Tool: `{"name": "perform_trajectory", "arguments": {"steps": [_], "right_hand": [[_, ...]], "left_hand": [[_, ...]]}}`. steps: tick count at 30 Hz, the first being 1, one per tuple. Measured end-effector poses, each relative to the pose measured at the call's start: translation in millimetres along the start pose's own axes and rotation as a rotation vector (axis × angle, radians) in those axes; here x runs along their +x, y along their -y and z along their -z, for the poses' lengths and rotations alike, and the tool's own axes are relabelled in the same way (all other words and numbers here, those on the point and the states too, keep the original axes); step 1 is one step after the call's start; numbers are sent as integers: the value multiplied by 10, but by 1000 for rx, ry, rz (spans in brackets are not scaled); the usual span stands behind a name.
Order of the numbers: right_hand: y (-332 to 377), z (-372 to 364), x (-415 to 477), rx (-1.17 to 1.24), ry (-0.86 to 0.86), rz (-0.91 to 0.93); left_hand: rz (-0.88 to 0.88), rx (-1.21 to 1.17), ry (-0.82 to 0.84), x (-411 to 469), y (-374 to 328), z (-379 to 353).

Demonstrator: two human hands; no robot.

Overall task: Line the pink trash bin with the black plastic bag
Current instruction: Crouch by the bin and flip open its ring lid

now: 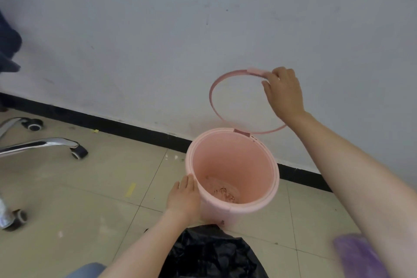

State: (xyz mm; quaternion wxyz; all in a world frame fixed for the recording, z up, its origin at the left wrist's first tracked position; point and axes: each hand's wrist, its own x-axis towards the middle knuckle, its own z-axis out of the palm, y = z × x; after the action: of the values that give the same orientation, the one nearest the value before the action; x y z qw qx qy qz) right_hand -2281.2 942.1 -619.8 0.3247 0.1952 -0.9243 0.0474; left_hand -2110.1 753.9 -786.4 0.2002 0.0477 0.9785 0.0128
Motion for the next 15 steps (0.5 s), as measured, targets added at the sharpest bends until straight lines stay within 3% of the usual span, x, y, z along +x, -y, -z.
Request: {"name": "perform_trajectory", "arguments": {"steps": [3, 6, 11, 15], "right_hand": [[-109, -175, 159, 52, 378, -184], [-168, -260, 141, 200, 536, -307], [99, -340, -578, 193, 657, -86], [533, -398, -1683, 365, 966, 38]], "left_hand": [[2, -27, 5, 14, -6, 16], [10, -34, 21, 12, -10, 26], [10, -64, 39, 0, -1, 15], [-8, -82, 47, -21, 13, 56]]}}
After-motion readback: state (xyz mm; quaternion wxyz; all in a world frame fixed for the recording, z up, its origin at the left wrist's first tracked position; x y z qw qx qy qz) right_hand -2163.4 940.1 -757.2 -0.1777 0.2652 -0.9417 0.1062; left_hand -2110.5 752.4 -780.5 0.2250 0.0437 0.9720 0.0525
